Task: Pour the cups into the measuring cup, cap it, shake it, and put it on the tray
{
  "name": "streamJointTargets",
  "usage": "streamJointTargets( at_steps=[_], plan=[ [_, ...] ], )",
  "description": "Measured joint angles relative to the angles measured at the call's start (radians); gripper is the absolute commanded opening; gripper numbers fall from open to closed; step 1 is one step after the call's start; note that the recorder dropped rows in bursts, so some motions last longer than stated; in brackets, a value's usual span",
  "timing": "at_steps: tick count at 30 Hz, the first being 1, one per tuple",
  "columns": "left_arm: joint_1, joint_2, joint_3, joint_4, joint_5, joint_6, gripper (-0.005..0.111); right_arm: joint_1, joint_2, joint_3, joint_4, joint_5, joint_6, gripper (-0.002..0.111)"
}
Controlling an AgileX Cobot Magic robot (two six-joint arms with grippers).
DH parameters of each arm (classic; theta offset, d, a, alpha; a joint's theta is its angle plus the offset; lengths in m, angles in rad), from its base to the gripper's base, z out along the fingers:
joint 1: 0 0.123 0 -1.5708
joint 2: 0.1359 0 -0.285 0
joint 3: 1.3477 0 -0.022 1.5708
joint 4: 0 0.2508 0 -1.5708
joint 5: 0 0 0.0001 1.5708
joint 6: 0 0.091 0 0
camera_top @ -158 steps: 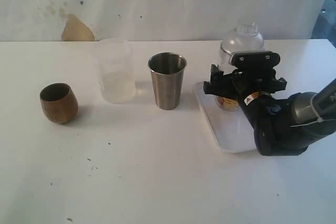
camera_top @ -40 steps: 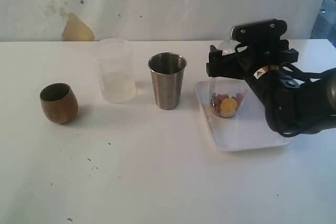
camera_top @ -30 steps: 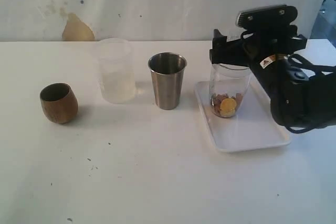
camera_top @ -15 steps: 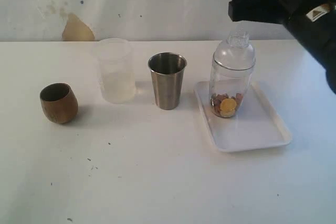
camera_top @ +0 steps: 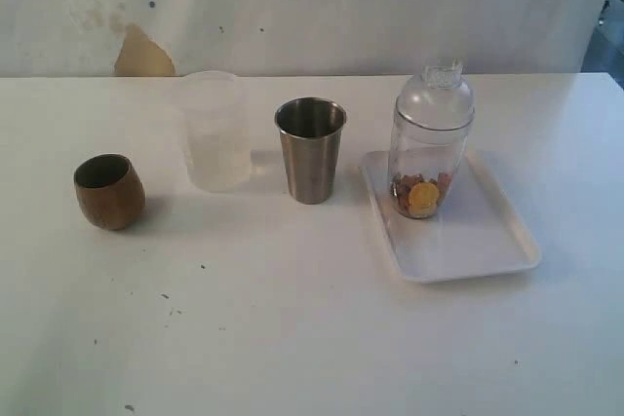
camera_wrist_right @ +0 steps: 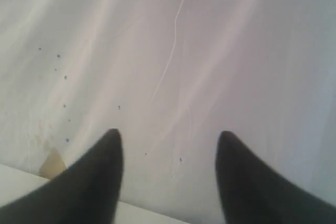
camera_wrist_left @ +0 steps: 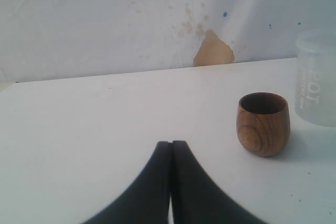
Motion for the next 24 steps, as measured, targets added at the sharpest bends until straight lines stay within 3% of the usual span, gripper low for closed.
streamJointTargets(
  at_steps=[2, 3, 18, 24],
  plan=[
    [0.000, 0.000, 0.000, 0.000, 0.000, 0.000, 0.000, 0.000, -0.051, 0.000, 0.000, 0.034, 0.000, 0.003],
    [0.000, 0.000, 0.000, 0.000, 0.000, 0.000, 0.000, 0.000, -0.076, 0.000, 0.000, 0.059, 0.000, 0.000],
    [0.000, 0.000, 0.000, 0.000, 0.000, 0.000, 0.000, 0.000, -0.399, 0.000, 0.000, 0.426, -0.004, 0.000],
    [0.000, 0.000, 0.000, 0.000, 0.000, 0.000, 0.000, 0.000, -0.490, 0.000, 0.000, 0.478, -0.008, 0.000]
  ],
)
